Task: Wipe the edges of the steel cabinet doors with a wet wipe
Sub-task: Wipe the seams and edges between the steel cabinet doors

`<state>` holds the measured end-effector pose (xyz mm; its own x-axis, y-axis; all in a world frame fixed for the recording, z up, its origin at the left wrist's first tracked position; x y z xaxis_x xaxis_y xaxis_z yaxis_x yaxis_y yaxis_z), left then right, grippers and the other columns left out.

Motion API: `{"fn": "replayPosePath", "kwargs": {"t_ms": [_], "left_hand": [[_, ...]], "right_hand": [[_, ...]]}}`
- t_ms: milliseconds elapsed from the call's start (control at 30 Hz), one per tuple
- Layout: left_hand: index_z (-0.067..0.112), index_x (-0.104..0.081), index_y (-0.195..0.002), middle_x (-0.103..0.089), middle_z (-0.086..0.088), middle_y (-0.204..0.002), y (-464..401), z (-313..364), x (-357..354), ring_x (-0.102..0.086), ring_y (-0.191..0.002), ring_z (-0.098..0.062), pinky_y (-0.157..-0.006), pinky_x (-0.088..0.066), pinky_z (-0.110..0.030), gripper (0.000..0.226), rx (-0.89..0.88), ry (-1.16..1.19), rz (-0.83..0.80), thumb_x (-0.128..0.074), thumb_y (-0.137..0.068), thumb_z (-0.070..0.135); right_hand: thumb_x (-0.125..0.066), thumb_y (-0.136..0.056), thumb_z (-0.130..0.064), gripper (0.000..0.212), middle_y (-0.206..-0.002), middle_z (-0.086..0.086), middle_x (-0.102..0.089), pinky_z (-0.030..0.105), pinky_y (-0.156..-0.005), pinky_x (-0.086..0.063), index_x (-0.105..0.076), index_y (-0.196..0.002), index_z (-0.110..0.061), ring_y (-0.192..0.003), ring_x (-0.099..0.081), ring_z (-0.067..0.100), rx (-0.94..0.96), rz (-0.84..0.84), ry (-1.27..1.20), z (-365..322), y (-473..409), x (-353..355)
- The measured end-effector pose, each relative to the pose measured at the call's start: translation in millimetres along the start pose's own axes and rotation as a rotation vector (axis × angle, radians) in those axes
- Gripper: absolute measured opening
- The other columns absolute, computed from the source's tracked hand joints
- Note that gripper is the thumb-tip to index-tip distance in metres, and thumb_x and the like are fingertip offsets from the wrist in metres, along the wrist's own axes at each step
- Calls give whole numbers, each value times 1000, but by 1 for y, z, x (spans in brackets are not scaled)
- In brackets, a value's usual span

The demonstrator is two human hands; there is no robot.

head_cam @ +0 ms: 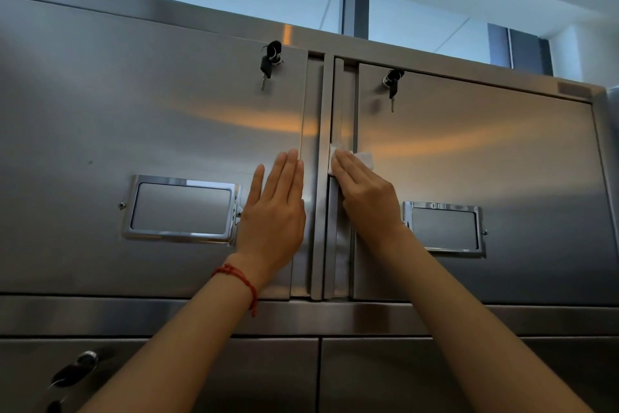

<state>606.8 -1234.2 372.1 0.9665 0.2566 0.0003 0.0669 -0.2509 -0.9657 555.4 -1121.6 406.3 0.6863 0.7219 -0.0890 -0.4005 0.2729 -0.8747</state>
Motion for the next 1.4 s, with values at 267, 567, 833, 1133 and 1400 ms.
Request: {"fn": "replayPosePath", "kwargs": {"t_ms": [267,567,833,1133,1400], "left_hand": [[-5,-36,-137,-33,-23,-144,1,0,-1,-31,-134,-37,-108,-27,-54,54,6,6,-10,-47,-88,14],[-6,-36,-137,-32,-23,-145,0,-1,-1,-29,-135,-37,-109,-26,-54,55,0,2,-17,-55,-88,10],[-5,-33,-138,-29,-23,-146,0,0,1,-27,-136,-37,-110,-25,-54,58,10,2,-51,-58,-88,10],[-6,-34,-138,-29,-23,-146,0,0,2,-27,-136,-37,-110,-22,-53,57,7,8,-56,-57,-88,10],[-6,-33,-138,-30,-23,-146,0,0,3,-27,-136,-36,-110,-21,-52,57,4,5,-59,-57,-88,10]], "right_hand": [[-78,-67,8,40,-108,25,-65,43,-74,-57,-66,-105,10,-99,-65,34,6,-19,-6,-3,5,2],[-75,-66,13,39,-108,26,-64,43,-80,-55,-65,-104,12,-101,-63,36,10,8,-22,-11,20,5],[-74,-65,14,39,-108,26,-65,41,-80,-55,-66,-104,12,-100,-64,35,4,5,-6,-13,20,6],[-74,-66,14,40,-110,26,-64,41,-81,-55,-66,-104,11,-102,-63,35,22,-27,-18,-20,37,8],[-72,-67,15,38,-110,27,-63,44,-75,-57,-65,-104,12,-101,-63,37,-23,-33,-38,-19,26,7]]}}
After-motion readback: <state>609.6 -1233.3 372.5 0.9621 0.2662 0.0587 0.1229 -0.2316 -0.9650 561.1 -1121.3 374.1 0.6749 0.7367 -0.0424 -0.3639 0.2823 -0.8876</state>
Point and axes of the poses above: each hand's wrist, its own y-axis away from the middle knuckle, its own x-axis out of the back of the hand, z = x × y, the point moved 5 cm from there along -y, towards the middle knuckle
